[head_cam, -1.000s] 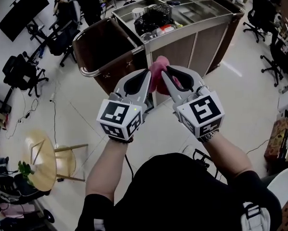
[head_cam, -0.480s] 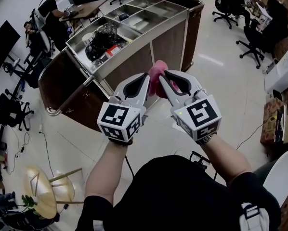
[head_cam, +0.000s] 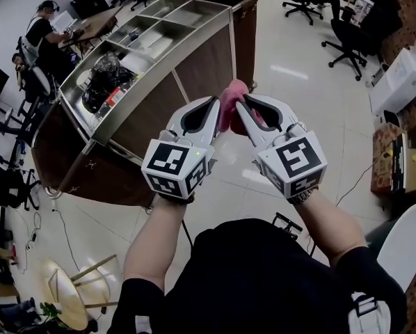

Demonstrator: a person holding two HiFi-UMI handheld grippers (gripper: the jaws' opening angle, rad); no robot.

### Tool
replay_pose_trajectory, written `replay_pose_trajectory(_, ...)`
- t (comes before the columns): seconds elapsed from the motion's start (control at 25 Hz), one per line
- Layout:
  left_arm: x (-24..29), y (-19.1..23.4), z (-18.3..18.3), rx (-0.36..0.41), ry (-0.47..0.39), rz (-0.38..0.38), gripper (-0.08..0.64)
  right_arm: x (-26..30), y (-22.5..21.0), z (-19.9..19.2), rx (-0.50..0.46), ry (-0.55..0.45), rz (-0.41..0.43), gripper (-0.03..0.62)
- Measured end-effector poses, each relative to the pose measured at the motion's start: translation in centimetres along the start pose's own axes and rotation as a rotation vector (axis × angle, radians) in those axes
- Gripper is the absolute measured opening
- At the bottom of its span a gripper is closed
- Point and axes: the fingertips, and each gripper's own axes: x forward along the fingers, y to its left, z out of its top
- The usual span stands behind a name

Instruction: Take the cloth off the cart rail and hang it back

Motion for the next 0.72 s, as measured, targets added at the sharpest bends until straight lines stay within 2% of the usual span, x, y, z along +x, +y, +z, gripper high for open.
replay_pose_trajectory(0.2, 4.2, -1.3, -0.8, -0.005, 0.010, -0.053, -0.003, -1.0, -5.0, -1.6, -0.006, 0.027, -0.080, 0.041)
replay_pose_trajectory(0.48, 8.8, -1.6, -2.1, -0.023, 0.016, -0.128, -0.003, -0.8, -9.1, -2.9, 0.016, 0.048, -0.149, 0.041)
replay_pose_trajectory(0.72, 13.4, -0.5, -2.5, -0.024, 0.009, -0.183, -0.003, 0.7, -13.1, -3.8, -0.015, 0.047, -0.196, 0.041)
